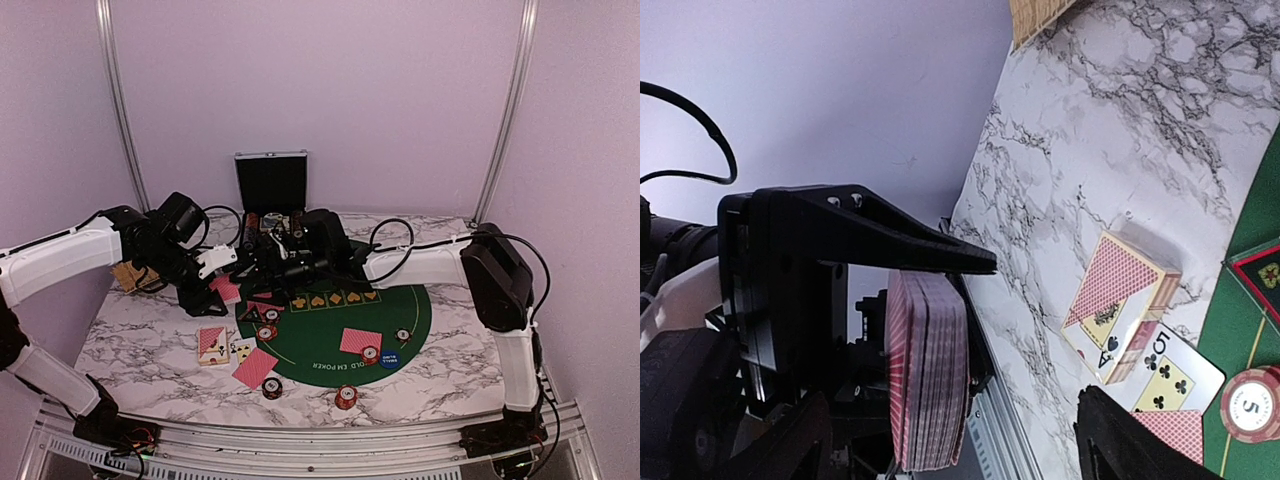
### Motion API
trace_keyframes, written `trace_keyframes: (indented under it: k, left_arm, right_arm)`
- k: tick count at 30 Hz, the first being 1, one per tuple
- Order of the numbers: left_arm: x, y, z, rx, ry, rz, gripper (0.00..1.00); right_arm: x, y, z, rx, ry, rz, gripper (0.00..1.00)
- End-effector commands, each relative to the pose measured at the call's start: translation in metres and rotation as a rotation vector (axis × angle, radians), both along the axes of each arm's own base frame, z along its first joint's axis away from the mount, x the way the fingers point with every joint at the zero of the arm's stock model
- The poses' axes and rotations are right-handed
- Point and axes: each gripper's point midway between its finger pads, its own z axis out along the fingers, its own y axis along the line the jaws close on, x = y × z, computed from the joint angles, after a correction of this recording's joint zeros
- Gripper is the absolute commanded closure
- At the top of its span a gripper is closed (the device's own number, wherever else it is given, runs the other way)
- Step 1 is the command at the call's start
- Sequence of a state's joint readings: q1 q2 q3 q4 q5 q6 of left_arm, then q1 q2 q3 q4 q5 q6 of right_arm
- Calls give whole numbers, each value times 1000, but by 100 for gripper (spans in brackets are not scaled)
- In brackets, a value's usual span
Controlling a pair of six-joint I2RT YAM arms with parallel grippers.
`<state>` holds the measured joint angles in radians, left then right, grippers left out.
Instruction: Distribute texas hold em gaming equipment
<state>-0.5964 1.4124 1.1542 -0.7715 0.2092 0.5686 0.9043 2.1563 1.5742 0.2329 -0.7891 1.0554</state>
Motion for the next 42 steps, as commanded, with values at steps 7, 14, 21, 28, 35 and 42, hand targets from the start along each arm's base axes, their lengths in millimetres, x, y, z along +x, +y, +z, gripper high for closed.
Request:
trace_keyframes:
  k: [7,14,21,28,35,42]
  left_arm:
    - [0,-4,8,-26,-10,-12,100]
    - [2,-5,11,-34,-13,-10,100]
    - [3,-7,15,-44,-20,-9,100]
    - [0,-5,15,-43,-23,-11,100]
    - [1,-6,14,-46,-17,-12,100]
    - [0,-5,12,-39,-17,-10,100]
  right_arm:
    - [-11,28,-3,35,36,59,17]
    - [-13,41,2,94,81,55,17]
    - [-7,44,-18,51,115,24,20]
    - [14,18,-14,27,72,-52,28]
    - [21,7,-8,2,30,-67,34]
    - [23,2,2,-1,-2,-71,49]
